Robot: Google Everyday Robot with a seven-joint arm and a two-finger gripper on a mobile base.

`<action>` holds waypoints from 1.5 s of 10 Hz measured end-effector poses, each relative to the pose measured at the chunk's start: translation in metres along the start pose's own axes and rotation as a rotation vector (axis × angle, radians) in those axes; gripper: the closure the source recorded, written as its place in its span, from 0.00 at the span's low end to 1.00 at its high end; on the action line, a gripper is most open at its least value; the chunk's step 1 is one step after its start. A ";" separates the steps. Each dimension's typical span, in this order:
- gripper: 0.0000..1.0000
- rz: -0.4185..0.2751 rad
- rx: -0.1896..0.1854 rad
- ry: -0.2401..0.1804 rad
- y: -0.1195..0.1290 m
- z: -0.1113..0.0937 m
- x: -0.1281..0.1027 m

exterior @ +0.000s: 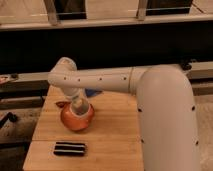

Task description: Place the ceramic cup in the ceramic bowl

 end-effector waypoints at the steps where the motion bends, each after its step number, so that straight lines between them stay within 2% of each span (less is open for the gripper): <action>1: 0.87 -0.001 0.000 0.000 -0.001 0.000 0.000; 4: 0.64 0.001 -0.001 -0.002 -0.003 0.003 0.000; 7: 0.31 0.003 0.000 -0.005 -0.005 0.006 -0.001; 8: 0.25 0.004 0.000 -0.005 -0.006 0.007 -0.001; 9: 0.20 0.004 0.000 -0.006 -0.006 0.008 -0.001; 15: 0.20 0.009 0.004 -0.011 -0.009 0.012 -0.002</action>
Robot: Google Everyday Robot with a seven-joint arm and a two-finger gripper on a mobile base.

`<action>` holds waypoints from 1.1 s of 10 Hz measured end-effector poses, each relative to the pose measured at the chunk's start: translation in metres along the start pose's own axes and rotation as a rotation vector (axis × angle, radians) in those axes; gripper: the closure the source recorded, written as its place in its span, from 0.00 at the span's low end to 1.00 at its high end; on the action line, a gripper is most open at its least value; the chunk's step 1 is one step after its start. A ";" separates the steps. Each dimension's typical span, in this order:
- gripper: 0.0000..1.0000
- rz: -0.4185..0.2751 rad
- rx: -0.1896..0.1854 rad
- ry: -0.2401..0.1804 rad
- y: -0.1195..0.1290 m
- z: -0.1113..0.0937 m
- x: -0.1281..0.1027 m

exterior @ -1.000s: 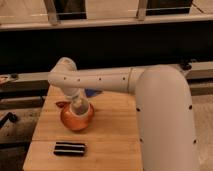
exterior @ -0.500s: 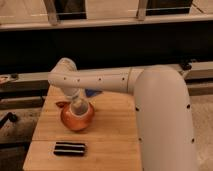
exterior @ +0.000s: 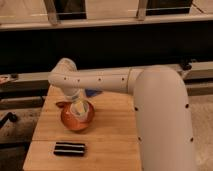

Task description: Place the ceramic cup in the ceramic bowl

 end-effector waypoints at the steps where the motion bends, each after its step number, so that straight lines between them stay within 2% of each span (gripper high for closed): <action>1: 0.20 0.001 -0.001 -0.001 0.000 0.000 0.000; 11: 0.20 0.013 0.009 -0.012 -0.002 -0.009 0.000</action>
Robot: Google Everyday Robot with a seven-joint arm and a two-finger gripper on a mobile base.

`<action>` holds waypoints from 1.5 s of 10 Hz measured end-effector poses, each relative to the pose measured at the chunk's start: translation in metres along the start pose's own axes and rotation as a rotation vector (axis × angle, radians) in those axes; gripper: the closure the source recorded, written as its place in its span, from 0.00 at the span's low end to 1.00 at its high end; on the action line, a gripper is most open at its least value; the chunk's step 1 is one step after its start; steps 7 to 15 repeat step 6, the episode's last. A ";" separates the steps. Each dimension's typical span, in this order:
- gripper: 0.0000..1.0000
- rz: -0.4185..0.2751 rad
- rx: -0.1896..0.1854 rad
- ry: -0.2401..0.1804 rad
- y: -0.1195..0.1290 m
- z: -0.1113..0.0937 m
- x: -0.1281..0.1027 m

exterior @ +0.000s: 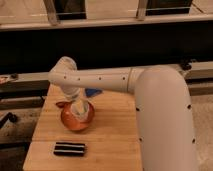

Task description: Place the ceramic cup in the ceramic bowl

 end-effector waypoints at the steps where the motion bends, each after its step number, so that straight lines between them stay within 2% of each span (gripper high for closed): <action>1: 0.20 0.001 0.001 -0.001 0.000 -0.001 0.000; 15: 0.20 0.005 0.001 -0.006 -0.002 -0.005 -0.001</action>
